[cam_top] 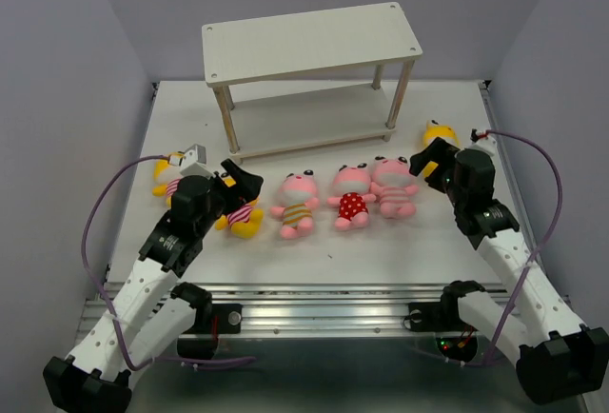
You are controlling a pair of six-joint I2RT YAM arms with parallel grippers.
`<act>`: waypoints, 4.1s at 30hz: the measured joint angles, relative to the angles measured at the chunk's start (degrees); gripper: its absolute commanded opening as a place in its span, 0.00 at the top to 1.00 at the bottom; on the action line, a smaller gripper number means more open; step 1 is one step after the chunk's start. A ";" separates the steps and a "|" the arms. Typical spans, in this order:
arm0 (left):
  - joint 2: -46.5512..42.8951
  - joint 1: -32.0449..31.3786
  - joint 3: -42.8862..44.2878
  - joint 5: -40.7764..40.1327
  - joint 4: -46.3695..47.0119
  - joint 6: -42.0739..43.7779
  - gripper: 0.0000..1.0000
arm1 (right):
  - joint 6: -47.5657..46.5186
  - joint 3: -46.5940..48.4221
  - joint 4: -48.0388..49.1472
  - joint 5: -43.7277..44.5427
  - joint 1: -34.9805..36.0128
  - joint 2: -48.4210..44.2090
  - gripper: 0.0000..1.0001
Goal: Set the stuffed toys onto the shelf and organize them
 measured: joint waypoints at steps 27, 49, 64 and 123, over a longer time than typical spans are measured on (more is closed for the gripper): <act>-2.29 -14.58 -13.66 6.25 2.64 -12.20 0.01 | 0.39 -2.64 0.17 -3.56 0.00 -1.55 0.00; 12.46 -16.09 -15.58 0.46 9.62 -15.91 0.12 | -0.09 -2.64 0.22 -4.48 0.00 -1.16 0.00; 22.34 -16.09 -15.58 1.66 17.55 -15.02 0.32 | -0.26 -2.64 0.24 -4.44 0.00 -0.85 0.00; 35.91 -11.78 6.38 -18.38 30.80 18.18 1.00 | -2.19 -3.23 0.28 -1.57 0.00 -2.36 0.00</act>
